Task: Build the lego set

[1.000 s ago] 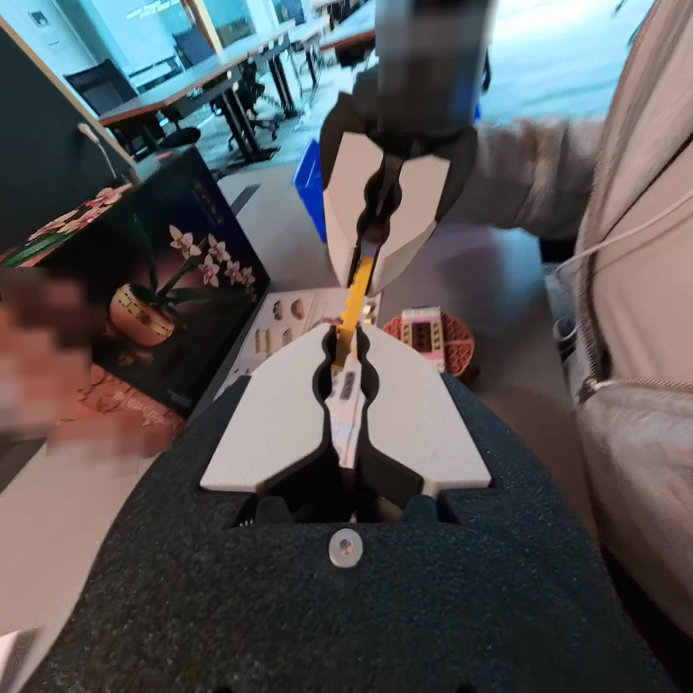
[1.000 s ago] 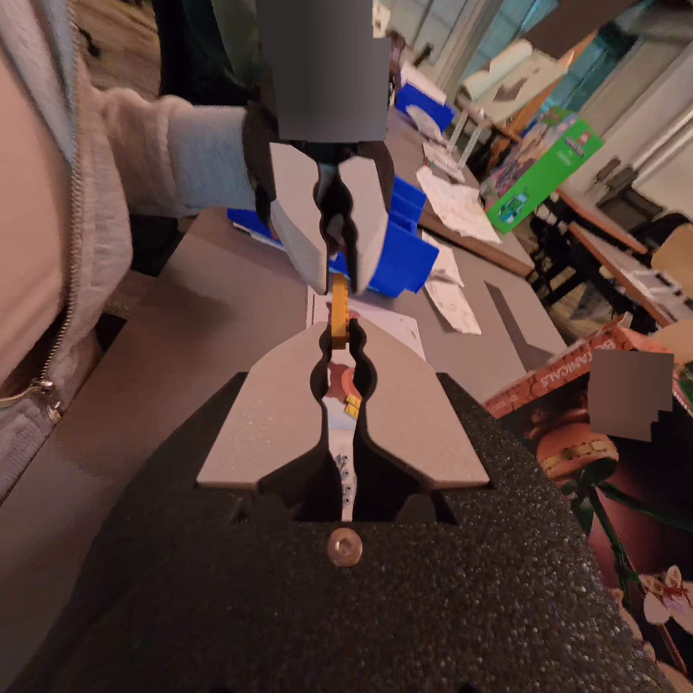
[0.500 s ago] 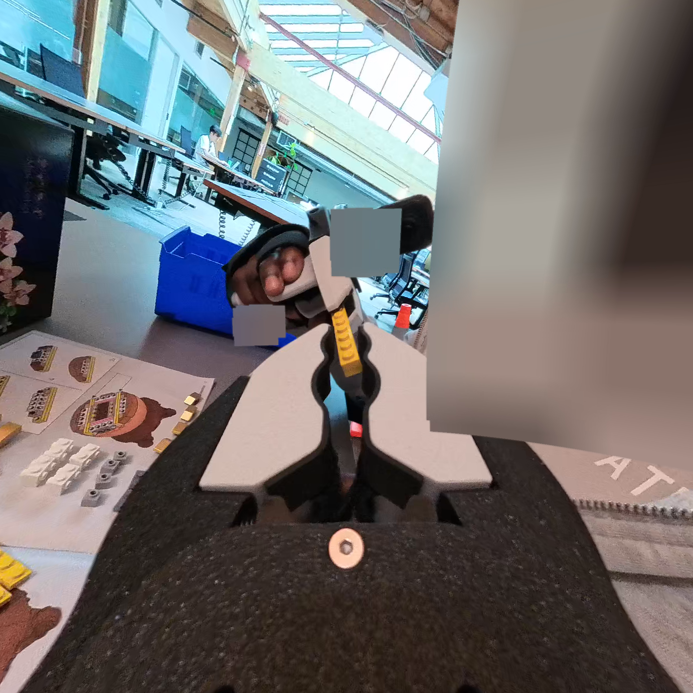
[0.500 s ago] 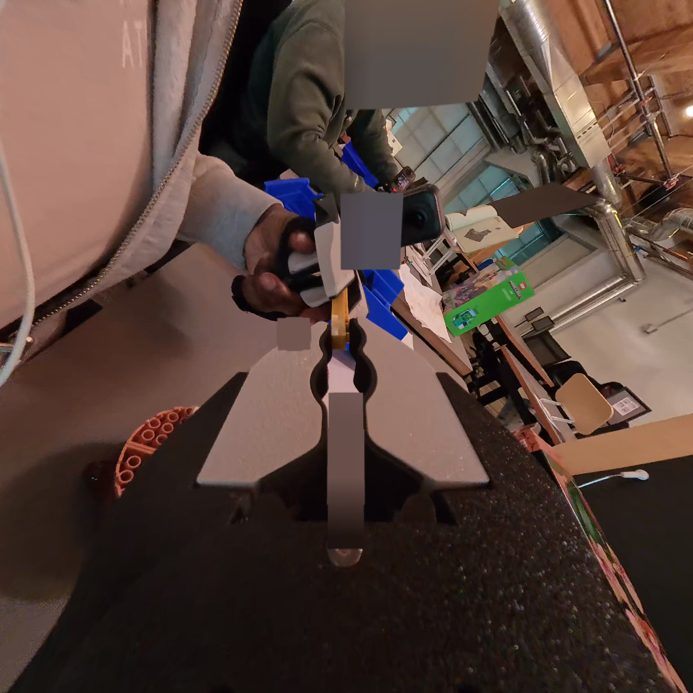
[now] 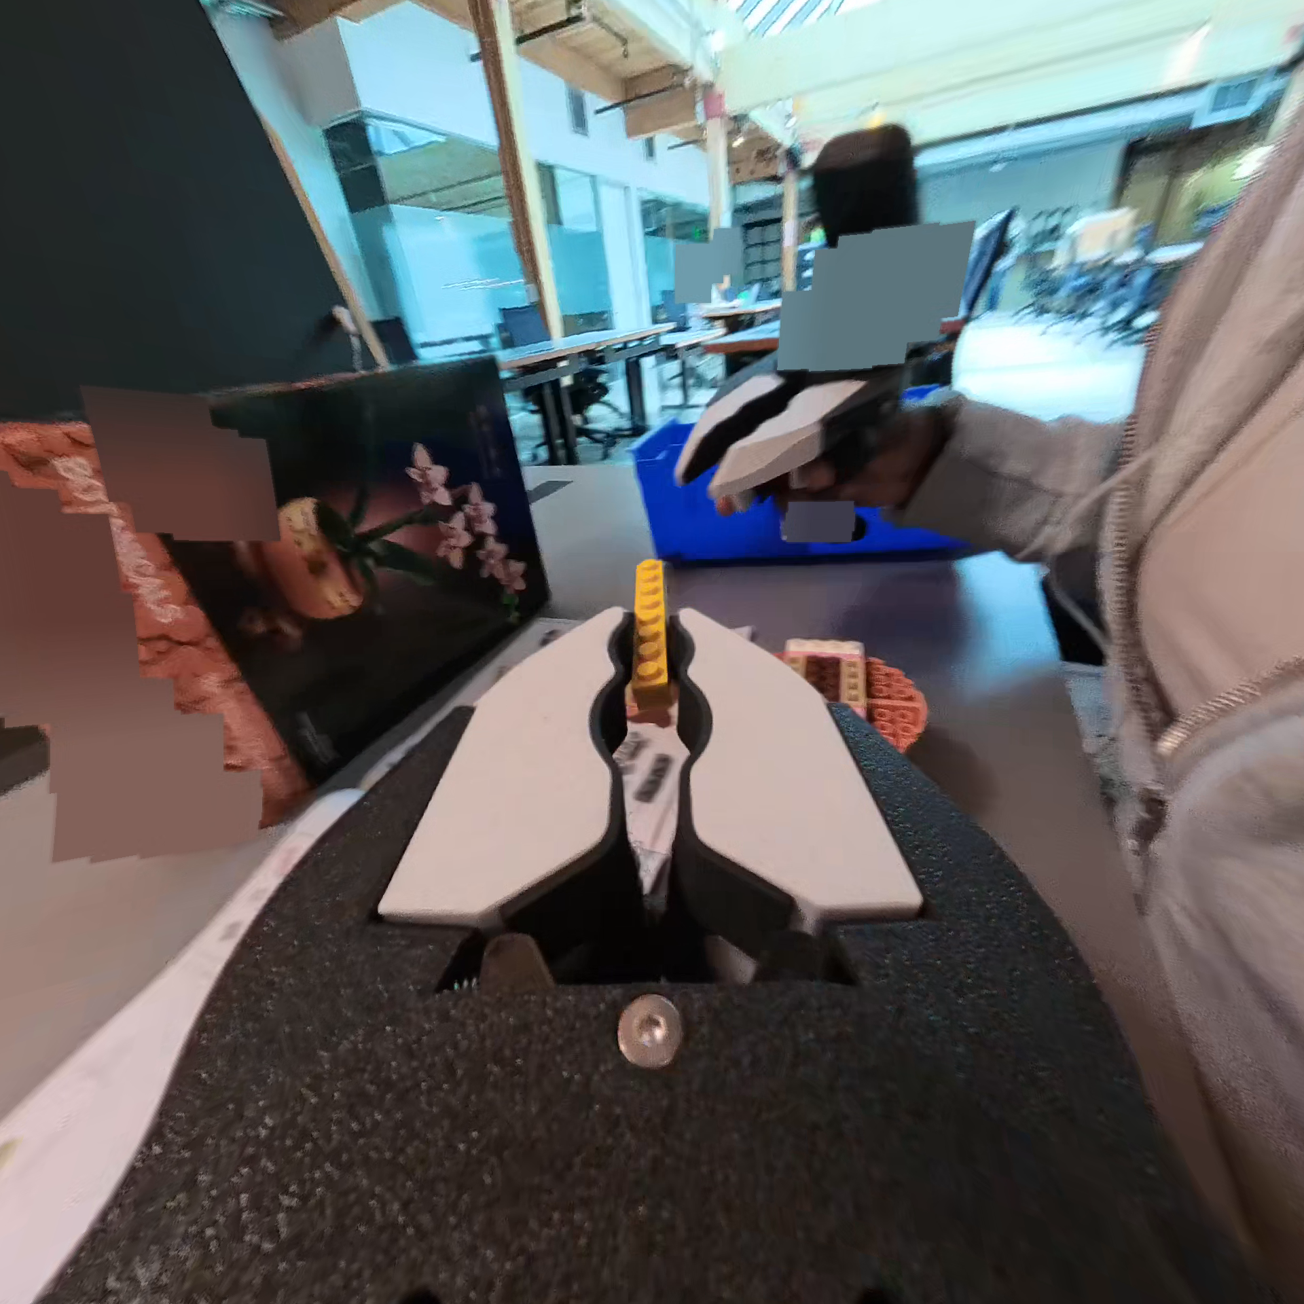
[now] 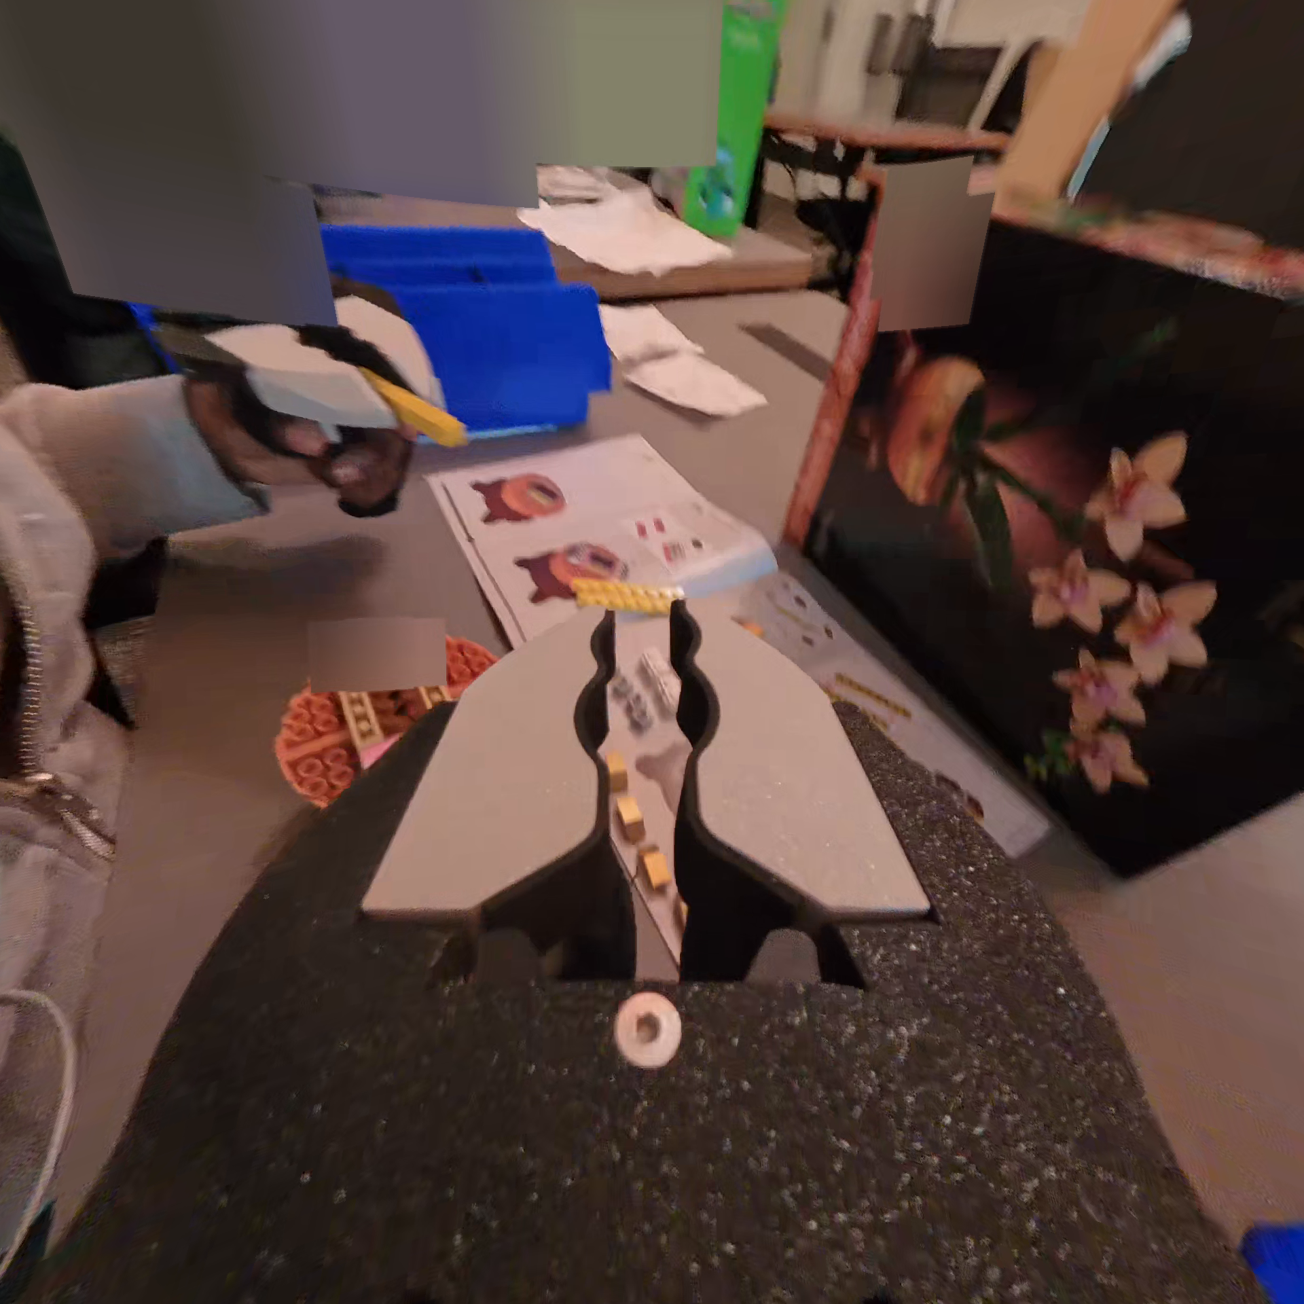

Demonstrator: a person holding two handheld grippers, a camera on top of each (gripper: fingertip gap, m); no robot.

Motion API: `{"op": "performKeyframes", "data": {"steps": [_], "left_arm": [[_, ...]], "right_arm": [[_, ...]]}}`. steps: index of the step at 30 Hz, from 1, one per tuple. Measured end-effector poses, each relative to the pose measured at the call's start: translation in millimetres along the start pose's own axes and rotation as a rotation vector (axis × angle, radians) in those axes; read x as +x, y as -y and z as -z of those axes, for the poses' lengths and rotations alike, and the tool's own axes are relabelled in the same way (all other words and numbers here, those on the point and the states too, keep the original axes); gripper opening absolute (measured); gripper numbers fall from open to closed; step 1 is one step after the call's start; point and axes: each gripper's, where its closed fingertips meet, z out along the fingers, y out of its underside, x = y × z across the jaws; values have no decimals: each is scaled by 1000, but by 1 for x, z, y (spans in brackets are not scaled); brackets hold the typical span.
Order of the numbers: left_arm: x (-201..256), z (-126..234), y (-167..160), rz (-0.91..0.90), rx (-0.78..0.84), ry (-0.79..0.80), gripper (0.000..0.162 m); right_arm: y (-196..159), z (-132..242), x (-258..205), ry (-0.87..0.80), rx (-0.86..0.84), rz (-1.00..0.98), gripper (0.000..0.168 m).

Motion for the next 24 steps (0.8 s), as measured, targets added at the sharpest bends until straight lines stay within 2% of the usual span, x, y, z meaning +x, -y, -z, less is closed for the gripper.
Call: {"op": "performKeyframes", "data": {"steps": [6,11,15,24], "left_arm": [[15,-2,-24,32,13,-72,8],[18,-1,-21,75,68,-129,8],[22,-4,-24,56,43,-152,8],[26,-7,-29,45,-2,-169,8]], "right_arm": [[-37,6,24,-208,78,-43,18],[-36,26,43,-353,211,-122,14],[-36,29,45,-322,240,-178,12],[-44,10,31,-188,130,-159,13]]}}
